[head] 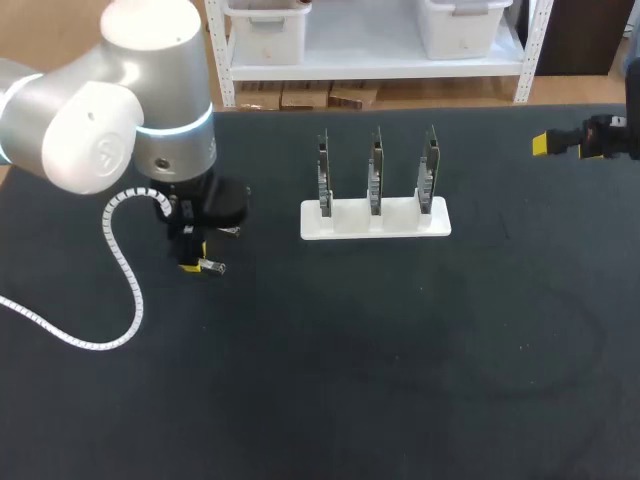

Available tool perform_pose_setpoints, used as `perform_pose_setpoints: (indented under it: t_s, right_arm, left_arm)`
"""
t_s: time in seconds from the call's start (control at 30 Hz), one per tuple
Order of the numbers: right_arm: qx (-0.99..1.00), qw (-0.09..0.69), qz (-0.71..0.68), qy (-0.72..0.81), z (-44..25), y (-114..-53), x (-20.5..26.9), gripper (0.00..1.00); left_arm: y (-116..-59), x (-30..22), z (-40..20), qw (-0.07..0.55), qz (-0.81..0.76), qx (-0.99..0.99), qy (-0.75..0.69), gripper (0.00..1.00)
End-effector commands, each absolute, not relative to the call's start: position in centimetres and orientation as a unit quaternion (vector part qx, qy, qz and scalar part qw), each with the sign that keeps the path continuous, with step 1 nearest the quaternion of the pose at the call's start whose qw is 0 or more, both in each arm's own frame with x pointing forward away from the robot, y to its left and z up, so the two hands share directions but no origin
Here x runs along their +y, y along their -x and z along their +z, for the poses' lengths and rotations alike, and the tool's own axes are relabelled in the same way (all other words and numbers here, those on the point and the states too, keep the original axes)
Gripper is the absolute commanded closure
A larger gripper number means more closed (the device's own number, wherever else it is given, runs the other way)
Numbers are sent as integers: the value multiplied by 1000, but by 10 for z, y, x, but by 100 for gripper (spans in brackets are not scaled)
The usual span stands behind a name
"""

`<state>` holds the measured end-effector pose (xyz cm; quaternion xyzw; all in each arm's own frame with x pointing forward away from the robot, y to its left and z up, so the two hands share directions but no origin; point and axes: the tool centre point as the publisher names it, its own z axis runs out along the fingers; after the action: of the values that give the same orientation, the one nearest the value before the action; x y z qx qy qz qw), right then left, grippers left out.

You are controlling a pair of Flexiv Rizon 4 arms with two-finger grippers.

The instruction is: Pick up the optical module with the left hand, and insert it into the network port with the right hand.

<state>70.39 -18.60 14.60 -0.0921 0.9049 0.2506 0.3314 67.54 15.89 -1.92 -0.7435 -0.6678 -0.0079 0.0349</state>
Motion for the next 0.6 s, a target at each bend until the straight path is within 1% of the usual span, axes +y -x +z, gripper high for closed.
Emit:
perform_pose_setpoints:
  t_s: [0.03, 0.23, 0.6]
  right_arm:
    - [907, 331, 245, 89, 149, -701, -185, 0]
    - [907, 331, 245, 89, 149, -701, -185, 0]
    - [907, 331, 245, 89, 149, -701, -185, 0]
  left_arm:
    - [-678, 161, -19, 36, -8, -666, 745, 100]
    - [-673, 159, -3, 25, 10, -677, 735, 100]
    - [-666, 146, 39, -66, 80, -685, 721, 100]
